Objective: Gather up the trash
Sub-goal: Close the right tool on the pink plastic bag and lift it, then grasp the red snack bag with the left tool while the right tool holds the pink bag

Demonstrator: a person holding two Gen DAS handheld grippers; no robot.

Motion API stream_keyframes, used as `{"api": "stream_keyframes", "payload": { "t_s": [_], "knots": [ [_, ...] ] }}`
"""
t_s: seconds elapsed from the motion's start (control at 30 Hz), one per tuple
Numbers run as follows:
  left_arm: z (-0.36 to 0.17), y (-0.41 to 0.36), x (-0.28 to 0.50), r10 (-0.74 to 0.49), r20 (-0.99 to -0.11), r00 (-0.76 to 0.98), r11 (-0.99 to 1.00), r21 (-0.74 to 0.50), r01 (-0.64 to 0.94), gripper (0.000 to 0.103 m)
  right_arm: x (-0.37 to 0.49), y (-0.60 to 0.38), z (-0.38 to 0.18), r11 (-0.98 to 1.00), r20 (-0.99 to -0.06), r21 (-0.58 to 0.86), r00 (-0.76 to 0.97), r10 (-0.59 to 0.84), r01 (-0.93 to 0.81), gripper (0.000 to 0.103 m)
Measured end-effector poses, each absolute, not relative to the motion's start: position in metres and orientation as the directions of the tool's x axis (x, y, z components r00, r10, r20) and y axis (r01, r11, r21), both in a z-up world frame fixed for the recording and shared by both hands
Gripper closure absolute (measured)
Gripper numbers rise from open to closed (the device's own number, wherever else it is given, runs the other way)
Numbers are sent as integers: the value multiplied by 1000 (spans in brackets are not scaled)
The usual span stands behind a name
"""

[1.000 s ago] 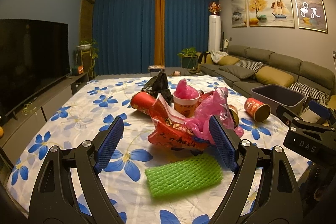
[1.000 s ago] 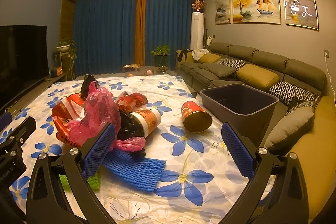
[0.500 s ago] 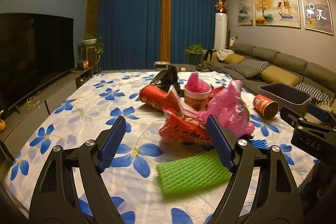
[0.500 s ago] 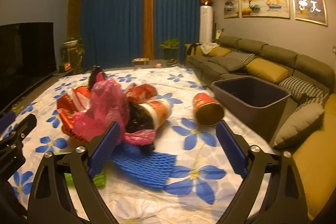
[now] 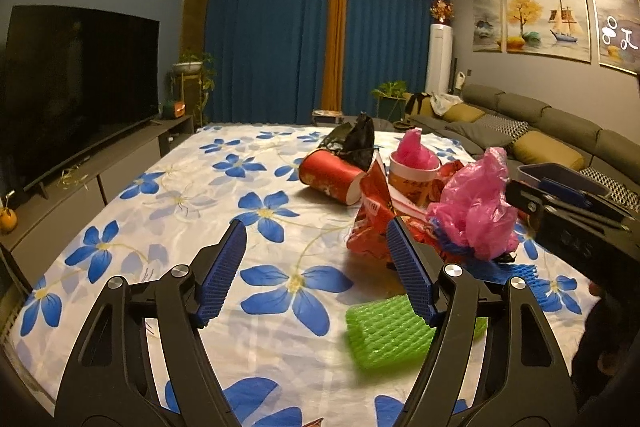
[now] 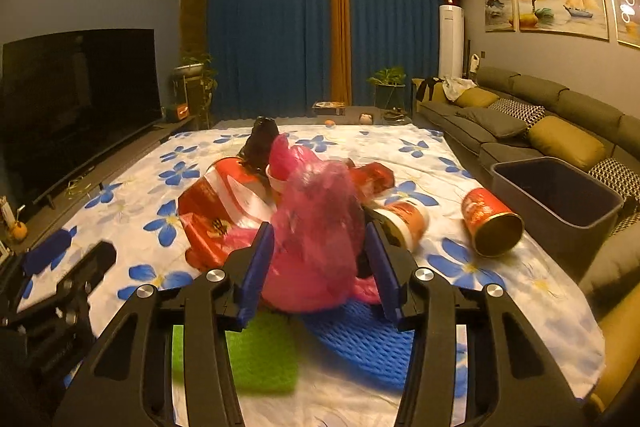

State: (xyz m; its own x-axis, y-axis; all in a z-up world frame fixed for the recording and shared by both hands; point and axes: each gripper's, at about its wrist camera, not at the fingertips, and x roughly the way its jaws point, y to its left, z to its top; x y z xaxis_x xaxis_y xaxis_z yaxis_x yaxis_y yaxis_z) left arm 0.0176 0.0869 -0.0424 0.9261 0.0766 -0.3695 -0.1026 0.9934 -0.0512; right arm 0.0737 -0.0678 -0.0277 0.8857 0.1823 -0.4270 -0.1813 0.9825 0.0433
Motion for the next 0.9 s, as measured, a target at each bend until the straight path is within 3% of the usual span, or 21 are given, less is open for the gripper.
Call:
{"api": "stream_keyframes", "payload": {
  "t_s": [0.1,0.23,0.37,0.9],
  "knots": [
    [-44,91,21,61,-378,924,994,-55,-89,32,87,-61,-34,980,-455,55,869,195,-191,55],
    [-45,93,25,52,-379,924,995,-61,-81,34,97,-55,-42,979,-483,42,854,193,-198,86],
    [-49,93,30,30,-397,917,996,-67,-62,38,97,-56,-41,979,-469,29,862,194,-204,99],
    [-41,74,85,-79,-443,893,993,-112,32,40,66,-100,-11,991,-308,15,942,132,-134,100]
  ]
}}
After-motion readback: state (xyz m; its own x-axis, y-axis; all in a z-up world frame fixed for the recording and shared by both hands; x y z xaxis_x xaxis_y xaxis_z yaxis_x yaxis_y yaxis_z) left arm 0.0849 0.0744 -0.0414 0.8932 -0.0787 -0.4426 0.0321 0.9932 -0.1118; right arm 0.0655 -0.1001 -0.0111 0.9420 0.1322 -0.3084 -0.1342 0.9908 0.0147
